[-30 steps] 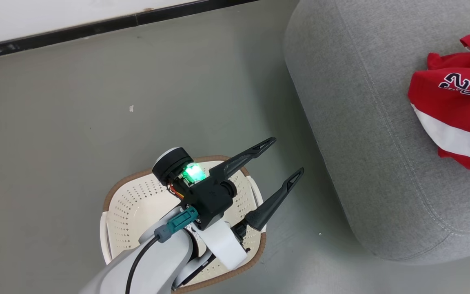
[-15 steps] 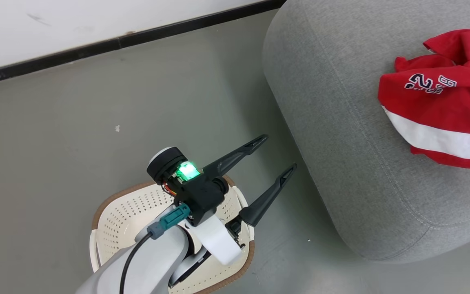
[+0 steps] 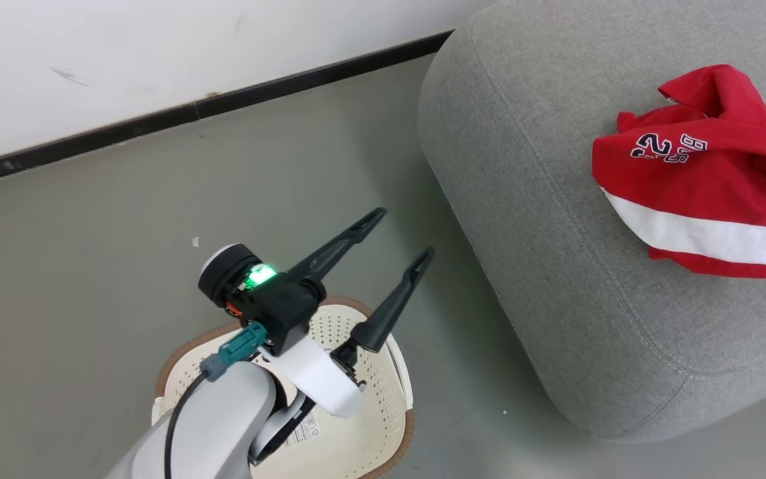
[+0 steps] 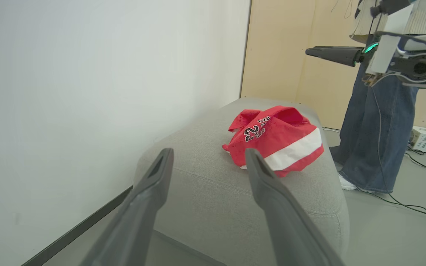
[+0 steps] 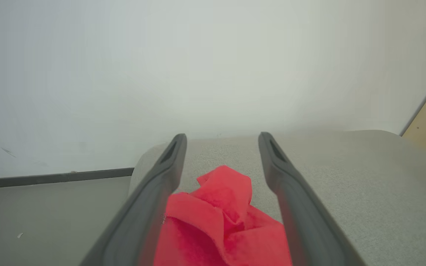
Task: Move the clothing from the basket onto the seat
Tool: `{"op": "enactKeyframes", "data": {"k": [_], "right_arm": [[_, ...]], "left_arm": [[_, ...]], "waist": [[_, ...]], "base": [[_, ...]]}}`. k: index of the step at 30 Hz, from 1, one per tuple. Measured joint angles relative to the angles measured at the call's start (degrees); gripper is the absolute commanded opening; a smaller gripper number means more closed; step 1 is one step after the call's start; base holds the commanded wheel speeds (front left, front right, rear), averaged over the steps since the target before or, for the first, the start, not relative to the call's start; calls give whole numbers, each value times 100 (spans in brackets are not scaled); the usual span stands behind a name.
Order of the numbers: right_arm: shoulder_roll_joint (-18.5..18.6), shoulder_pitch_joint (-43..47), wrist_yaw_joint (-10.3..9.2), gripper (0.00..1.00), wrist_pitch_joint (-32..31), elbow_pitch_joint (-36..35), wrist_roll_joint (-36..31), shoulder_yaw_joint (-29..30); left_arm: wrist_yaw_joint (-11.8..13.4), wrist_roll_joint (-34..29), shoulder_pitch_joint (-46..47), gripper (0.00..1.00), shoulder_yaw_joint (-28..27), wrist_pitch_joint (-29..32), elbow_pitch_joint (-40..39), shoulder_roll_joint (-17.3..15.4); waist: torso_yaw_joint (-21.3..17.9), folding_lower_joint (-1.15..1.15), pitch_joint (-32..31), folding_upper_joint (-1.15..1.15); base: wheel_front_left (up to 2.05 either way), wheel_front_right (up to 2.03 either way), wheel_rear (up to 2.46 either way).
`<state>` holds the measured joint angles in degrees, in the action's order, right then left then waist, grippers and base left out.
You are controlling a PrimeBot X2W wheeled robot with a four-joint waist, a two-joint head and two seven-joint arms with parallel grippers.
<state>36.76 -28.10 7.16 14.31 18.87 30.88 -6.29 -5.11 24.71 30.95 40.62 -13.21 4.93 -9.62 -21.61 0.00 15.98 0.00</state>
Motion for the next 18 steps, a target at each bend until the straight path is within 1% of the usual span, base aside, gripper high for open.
{"op": "enactKeyframes", "data": {"k": [6,8,10,13,18], "right_arm": [[-197,-8,0,100,5,-293,-176,-94],[-360,-8,0,100,5,-345,-221,-171],[-420,-8,0,100,5,-354,-222,-177],[-660,-9,0,100,5,-396,-321,-275],[-971,-9,0,100,5,-397,-519,-407]], "left_arm": [[158,48,-172,100,-232,-57,90,-53],[224,89,-293,100,-320,-58,135,-86],[255,90,-343,100,-348,-59,147,-92],[393,113,-498,100,-499,-83,176,-93],[550,147,-671,100,-711,-102,199,-97]], "waist": [[118,0,-171,0],[209,0,-253,0],[242,0,-281,0],[386,0,-388,0],[583,0,-526,0]], "base": [[0,0,0],[0,0,0],[0,0,0],[0,0,0],[0,0,0]]}}
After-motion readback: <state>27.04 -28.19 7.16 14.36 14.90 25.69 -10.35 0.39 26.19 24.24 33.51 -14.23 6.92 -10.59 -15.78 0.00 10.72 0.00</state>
